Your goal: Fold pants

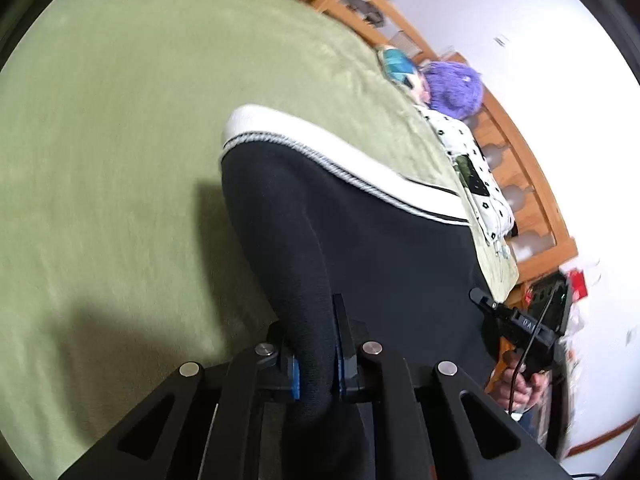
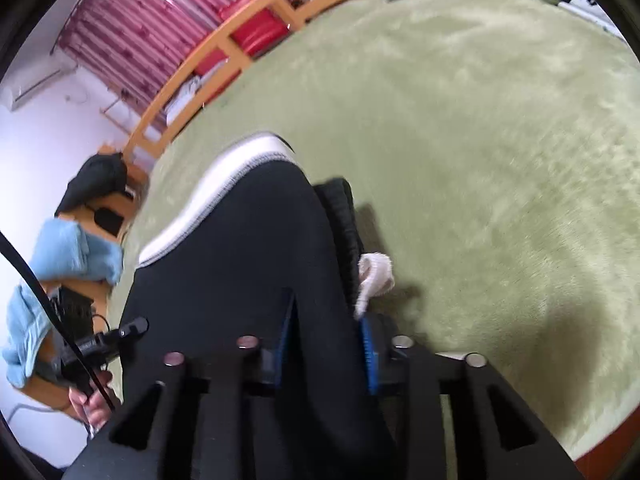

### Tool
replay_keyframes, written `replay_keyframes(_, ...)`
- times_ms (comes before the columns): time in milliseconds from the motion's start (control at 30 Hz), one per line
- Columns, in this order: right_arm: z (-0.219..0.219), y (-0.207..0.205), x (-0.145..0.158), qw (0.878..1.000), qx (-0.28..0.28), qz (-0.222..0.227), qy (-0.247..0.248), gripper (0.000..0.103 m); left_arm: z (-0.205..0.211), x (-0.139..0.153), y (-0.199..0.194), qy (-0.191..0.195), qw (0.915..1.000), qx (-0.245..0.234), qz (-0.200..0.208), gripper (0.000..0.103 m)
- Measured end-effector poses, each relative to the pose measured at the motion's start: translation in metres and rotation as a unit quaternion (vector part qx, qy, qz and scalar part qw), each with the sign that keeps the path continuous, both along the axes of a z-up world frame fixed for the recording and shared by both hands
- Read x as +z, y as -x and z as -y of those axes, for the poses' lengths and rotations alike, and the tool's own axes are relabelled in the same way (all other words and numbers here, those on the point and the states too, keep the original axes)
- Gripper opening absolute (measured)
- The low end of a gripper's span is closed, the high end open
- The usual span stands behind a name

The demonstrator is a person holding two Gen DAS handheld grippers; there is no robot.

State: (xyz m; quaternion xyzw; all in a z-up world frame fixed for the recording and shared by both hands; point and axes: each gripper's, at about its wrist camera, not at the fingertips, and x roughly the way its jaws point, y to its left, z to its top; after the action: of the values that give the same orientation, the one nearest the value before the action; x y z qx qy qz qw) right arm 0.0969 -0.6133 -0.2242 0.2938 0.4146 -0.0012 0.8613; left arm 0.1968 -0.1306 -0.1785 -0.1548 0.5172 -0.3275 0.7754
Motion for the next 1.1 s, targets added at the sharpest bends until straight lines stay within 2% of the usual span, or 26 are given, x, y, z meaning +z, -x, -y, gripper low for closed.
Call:
replay_keyframes(133, -0.027, -0.006, 0.026, 0.999, -0.006, 0.023, 0.027, 0.018, -0.022, 0.017, -0.013, 0.017, 0.9998, 0.003, 0.006, 0.011)
replay_keyframes(233, -0.051, -0.023, 0.033, 0.999, 0.007, 0.036, 0.006, 0.017, -0.053, 0.037, -0.027, -0.004, 0.9991, 0.023, 0.035, 0.011)
replay_keyframes(333, -0.090, -0.048, 0.029, 0.999, 0.034, 0.042, -0.001, 0.017, -0.099, 0.057, -0.043, -0.020, 0.9973, 0.053, 0.048, 0.011)
replay_keyframes(400, -0.121, -0.069, 0.022, 0.997, 0.059, 0.050, -0.017, 0.017, -0.134, 0.069, -0.053, -0.050, 0.9939, 0.076, 0.062, 0.011)
replay_keyframes(467, -0.155, -0.093, 0.012, 0.994, 0.083, 0.055, -0.040, 0.017, -0.158, 0.072, -0.061, -0.076, 0.9906, 0.091, 0.068, 0.011)
replay_keyframes(533, -0.185, -0.112, 0.004, 0.993, 0.098, 0.053, -0.038, 0.017, -0.180, 0.063, -0.071, -0.094, 0.9885, 0.107, 0.052, 0.012)
replay_keyframes(567, -0.197, -0.119, 0.002, 0.993, 0.103, 0.048, -0.026, 0.017, -0.187, 0.054, -0.076, -0.100, 0.9884, 0.108, 0.037, 0.014)
replay_keyframes(633, -0.210, -0.129, -0.001, 0.995, 0.096, 0.037, 0.010, 0.025, -0.194, 0.030, -0.084, -0.137, 0.9842, 0.111, 0.011, 0.026)
replay_keyframes(700, -0.212, -0.133, -0.005, 0.993, 0.096, 0.017, 0.060, 0.047, -0.197, 0.013, -0.079, -0.197, 0.9714, 0.132, 0.008, 0.032)
replay_keyframes(733, -0.211, -0.131, -0.003, 0.992, 0.099, 0.008, 0.084, 0.048, -0.197, 0.012, -0.073, -0.207, 0.9690, 0.135, 0.012, 0.032)
replay_keyframes(800, -0.209, -0.115, 0.012, 0.989, 0.091, 0.015, 0.115, 0.046, -0.198, 0.018, -0.056, -0.198, 0.9710, 0.133, 0.017, 0.034)
replay_keyframes(867, -0.212, -0.093, 0.030, 0.983, 0.084, 0.039, 0.160, 0.044, -0.192, 0.034, -0.031, -0.193, 0.9707, 0.134, 0.051, 0.044)
replay_keyframes(933, -0.228, -0.071, 0.044, 0.973, 0.094, 0.071, 0.198, 0.041, -0.183, 0.045, -0.004, -0.195, 0.9676, 0.129, 0.094, 0.059)
replay_keyframes(967, -0.234, -0.067, 0.046, 0.970, 0.102, 0.079, 0.205, 0.036, -0.177, 0.044, 0.010, -0.196, 0.9664, 0.129, 0.104, 0.059)
replay_keyframes(1067, -0.254, -0.050, 0.031, 0.966, 0.146, 0.064, 0.203, 0.025, -0.170, 0.022, 0.032, -0.205, 0.9655, 0.136, 0.085, 0.059)
replay_keyframes(1100, -0.259, -0.048, 0.024, 0.966, 0.150, 0.055, 0.205, 0.025, -0.171, 0.008, 0.038, -0.203, 0.9666, 0.140, 0.069, 0.059)
